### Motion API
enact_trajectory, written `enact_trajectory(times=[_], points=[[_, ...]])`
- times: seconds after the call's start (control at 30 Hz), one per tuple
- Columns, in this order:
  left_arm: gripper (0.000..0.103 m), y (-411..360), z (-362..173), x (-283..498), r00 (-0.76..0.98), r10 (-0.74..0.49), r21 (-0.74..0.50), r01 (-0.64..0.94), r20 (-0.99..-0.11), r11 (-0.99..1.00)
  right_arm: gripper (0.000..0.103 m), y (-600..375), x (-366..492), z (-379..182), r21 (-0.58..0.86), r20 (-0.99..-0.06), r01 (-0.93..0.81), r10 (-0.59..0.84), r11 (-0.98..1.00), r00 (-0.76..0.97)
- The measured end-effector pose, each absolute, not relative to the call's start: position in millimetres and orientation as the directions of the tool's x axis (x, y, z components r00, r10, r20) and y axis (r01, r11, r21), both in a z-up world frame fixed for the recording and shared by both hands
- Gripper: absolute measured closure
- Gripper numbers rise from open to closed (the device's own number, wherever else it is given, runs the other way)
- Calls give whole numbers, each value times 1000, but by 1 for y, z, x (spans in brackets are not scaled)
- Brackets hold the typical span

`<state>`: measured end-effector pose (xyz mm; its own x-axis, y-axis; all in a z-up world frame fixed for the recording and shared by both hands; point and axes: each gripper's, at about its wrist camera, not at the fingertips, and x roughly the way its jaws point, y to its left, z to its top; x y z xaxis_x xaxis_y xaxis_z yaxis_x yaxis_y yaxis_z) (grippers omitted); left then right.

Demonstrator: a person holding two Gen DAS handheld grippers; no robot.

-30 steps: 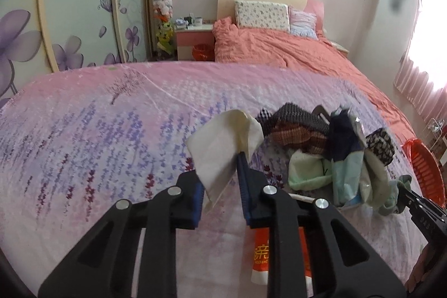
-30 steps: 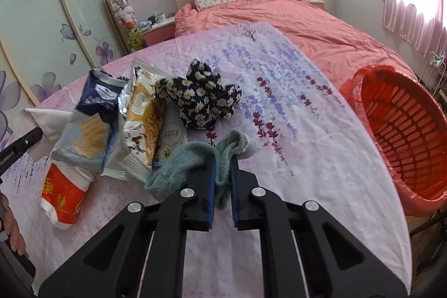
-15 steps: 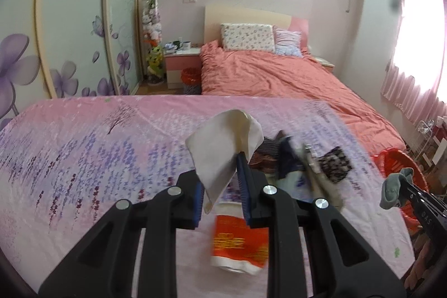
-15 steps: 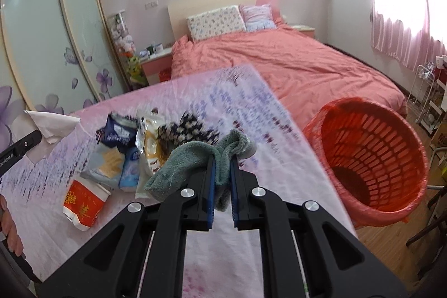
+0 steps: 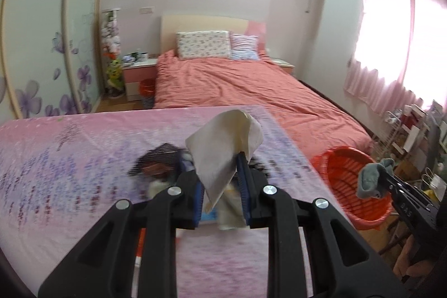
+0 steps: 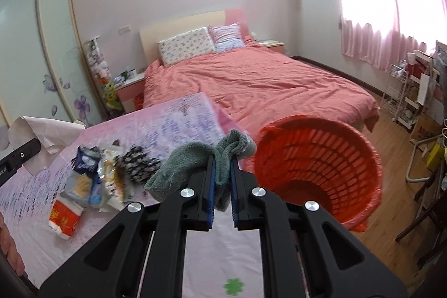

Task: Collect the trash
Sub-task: 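Drop the green towel into the orange basket while the left tool holds a white cloth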

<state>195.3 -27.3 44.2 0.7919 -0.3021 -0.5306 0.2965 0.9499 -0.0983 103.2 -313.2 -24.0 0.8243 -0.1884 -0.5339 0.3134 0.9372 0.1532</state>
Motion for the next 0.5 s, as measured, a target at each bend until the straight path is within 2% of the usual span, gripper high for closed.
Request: enact_trajectory(times=[0.5], points=[[80, -158, 20, 187, 680, -461, -120, 486, -570, 866, 93, -390, 88, -38, 184, -527, 448, -297, 875, 796]])
